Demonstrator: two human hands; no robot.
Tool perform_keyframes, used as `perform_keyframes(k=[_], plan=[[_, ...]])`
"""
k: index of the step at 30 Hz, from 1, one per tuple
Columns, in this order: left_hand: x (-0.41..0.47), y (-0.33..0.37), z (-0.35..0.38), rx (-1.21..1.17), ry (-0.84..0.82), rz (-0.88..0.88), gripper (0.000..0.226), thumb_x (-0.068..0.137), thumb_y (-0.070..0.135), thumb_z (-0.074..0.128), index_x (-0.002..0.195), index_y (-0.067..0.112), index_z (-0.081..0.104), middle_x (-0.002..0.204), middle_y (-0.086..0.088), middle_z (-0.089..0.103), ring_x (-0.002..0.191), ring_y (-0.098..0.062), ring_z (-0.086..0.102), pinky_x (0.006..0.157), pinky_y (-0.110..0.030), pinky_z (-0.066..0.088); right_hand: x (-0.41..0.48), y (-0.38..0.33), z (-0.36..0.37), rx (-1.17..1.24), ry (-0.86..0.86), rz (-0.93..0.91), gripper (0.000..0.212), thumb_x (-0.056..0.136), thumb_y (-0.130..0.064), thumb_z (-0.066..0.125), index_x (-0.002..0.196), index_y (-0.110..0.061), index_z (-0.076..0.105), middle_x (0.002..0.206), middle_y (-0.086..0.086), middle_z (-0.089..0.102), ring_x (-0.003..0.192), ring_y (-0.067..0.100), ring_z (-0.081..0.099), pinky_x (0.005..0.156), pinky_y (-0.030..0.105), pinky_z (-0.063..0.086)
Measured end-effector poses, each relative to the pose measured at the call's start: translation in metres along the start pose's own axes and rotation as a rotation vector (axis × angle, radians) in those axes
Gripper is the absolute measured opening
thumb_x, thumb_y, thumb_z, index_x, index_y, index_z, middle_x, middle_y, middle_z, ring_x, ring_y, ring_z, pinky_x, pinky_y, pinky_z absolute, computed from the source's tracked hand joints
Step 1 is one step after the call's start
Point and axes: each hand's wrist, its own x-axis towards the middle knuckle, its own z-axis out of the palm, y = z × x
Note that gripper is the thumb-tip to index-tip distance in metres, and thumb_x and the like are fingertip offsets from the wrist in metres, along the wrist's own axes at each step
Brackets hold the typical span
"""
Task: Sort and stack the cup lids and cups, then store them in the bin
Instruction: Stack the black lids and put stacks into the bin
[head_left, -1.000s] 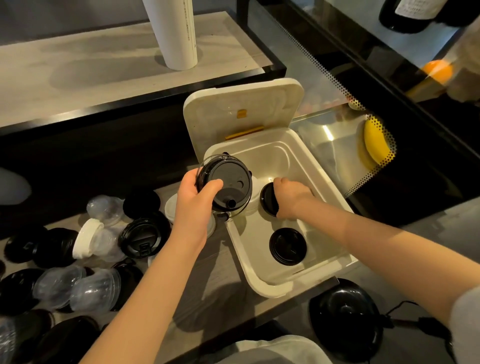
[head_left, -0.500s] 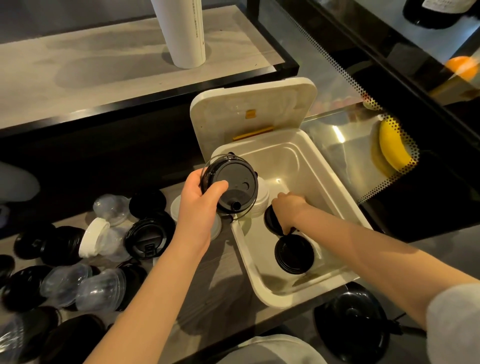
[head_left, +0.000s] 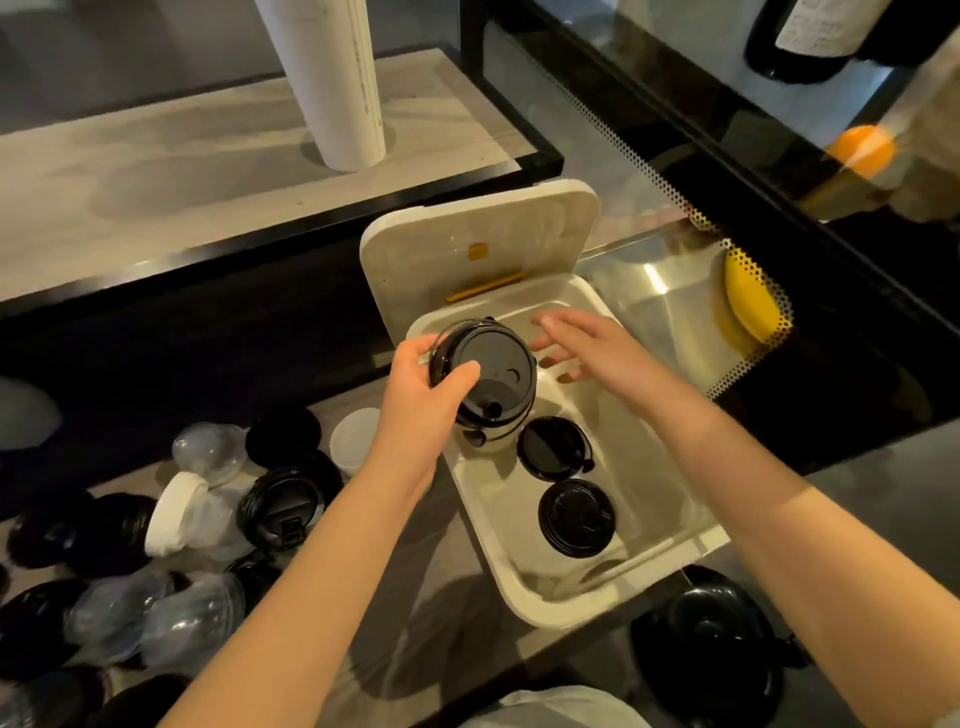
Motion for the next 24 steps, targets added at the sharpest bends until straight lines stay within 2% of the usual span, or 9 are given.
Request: perform_keyframes(k=[3,5,9,12,14,16,18,21,24], plan=[[0.004,-0.003,0.009,0.040,-0.056,0.012,0.034,0.088,0.010,0.061,0.118,0.019,0.048,0.110,0.000,0.064,0.103,-0.017,0.063,0.088,-0.036,0.053,-0.014,-0.003,-0.002,0.088,-0.131,0.029,0.031,0.095,-0.026,0.052,0.125,-0.017,0.056,0.114,0.002,0.063,0.100,0.015,0.063,0.086,0.034,0.053],[0.005,-0.004,0.014,0.068,-0.067,0.027,0.039,0.084,0.013,0.065,0.120,0.017,0.051,0.115,-0.003,0.064,0.108,-0.020,0.062,0.091,-0.040,0.052,-0.016,0.001,-0.004,0.098,-0.139,0.030,0.024,0.090,-0.018,0.060,0.114,-0.018,0.061,0.108,0.002,0.066,0.099,0.016,0.064,0.087,0.032,0.054],[0.010,-0.008,0.016,0.167,-0.091,0.054,0.035,0.082,0.018,0.069,0.114,0.021,0.056,0.109,0.000,0.064,0.105,-0.019,0.062,0.092,-0.043,0.052,-0.015,0.002,-0.015,0.174,-0.136,0.078,0.017,0.086,-0.009,0.065,0.097,-0.022,0.063,0.097,0.004,0.065,0.086,0.014,0.065,0.077,0.026,0.055],[0.013,-0.008,0.015,0.298,-0.156,0.079,0.034,0.085,0.021,0.066,0.118,0.023,0.055,0.111,0.000,0.065,0.101,-0.017,0.062,0.090,-0.036,0.052,-0.013,-0.004,-0.024,0.098,-0.157,0.112,0.017,0.086,-0.007,0.064,0.095,-0.021,0.060,0.090,-0.001,0.062,0.078,0.008,0.063,0.067,0.018,0.054],[0.015,-0.009,0.011,0.535,-0.181,0.155,0.044,0.088,0.027,0.063,0.130,0.019,0.051,0.119,0.000,0.061,0.107,-0.015,0.058,0.090,-0.028,0.047,-0.009,-0.005,-0.027,0.020,-0.172,0.146,0.017,0.086,-0.005,0.063,0.096,-0.019,0.058,0.087,-0.003,0.061,0.078,0.009,0.062,0.070,0.023,0.054],[0.020,-0.010,0.005,0.853,-0.171,0.270,0.051,0.091,0.032,0.057,0.138,0.016,0.045,0.134,0.000,0.053,0.123,-0.016,0.049,0.098,-0.028,0.039,-0.004,-0.004,-0.029,-0.136,-0.175,0.187,0.018,0.086,-0.005,0.065,0.095,-0.017,0.055,0.088,-0.002,0.058,0.080,0.013,0.060,0.073,0.029,0.053],[0.029,-0.011,0.000,1.077,-0.219,0.357,0.050,0.093,0.032,0.052,0.139,0.015,0.044,0.141,-0.001,0.047,0.129,-0.018,0.043,0.102,-0.029,0.034,0.003,0.000,-0.027,-0.311,-0.223,0.258,0.017,0.085,-0.007,0.066,0.094,-0.016,0.054,0.091,0.001,0.059,0.083,0.017,0.060,0.069,0.029,0.052],[0.049,-0.010,0.003,1.378,-0.404,0.389,0.046,0.092,0.028,0.052,0.135,0.013,0.047,0.134,-0.005,0.049,0.122,-0.023,0.046,0.096,-0.032,0.039,0.018,0.012,-0.013,-0.605,-0.297,0.358,0.029,0.085,-0.013,0.068,0.110,-0.010,0.056,0.110,0.010,0.058,0.101,0.027,0.060,0.084,0.040,0.055],[0.064,-0.007,0.012,1.653,-0.523,0.337,0.043,0.092,0.026,0.053,0.133,0.013,0.049,0.130,-0.010,0.050,0.115,-0.028,0.051,0.092,-0.037,0.046,0.033,0.021,0.004,-0.810,-0.343,0.406,0.044,0.085,-0.017,0.069,0.122,0.000,0.055,0.117,0.014,0.059,0.107,0.033,0.060,0.088,0.043,0.054]])
